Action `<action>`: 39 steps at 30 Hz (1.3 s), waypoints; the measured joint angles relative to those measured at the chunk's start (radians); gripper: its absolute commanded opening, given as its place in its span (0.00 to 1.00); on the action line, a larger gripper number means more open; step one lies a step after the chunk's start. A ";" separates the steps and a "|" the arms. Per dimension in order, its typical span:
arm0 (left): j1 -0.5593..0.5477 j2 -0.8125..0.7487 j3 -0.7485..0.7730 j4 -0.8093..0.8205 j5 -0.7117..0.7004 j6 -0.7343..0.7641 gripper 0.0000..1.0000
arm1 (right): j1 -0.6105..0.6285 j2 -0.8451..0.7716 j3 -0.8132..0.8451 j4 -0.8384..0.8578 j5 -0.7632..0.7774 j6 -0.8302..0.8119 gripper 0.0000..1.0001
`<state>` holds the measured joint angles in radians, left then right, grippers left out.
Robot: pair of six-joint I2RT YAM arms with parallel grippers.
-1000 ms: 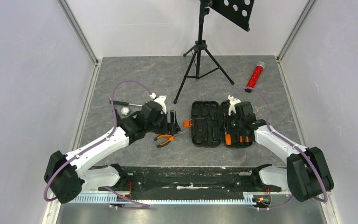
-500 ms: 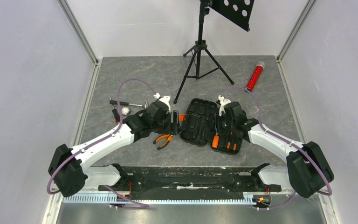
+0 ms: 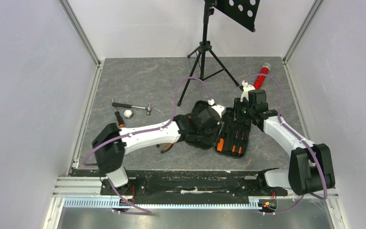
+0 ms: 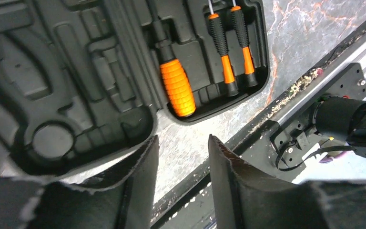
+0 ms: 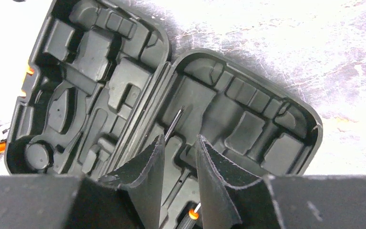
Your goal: Pack the tool kit
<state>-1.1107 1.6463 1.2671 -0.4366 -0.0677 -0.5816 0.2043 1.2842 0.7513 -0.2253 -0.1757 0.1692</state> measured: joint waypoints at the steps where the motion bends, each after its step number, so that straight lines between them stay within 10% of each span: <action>1: -0.011 0.035 0.023 -0.001 0.002 0.008 0.42 | -0.010 0.018 0.000 0.011 -0.013 0.000 0.32; 39: -0.027 0.367 0.211 -0.025 0.127 0.031 0.08 | -0.062 0.189 -0.128 0.301 -0.210 0.076 0.18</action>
<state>-1.1378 2.0132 1.4780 -0.4618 0.0589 -0.5503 0.1425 1.4731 0.6235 0.0753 -0.3855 0.2447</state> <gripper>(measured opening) 0.087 0.193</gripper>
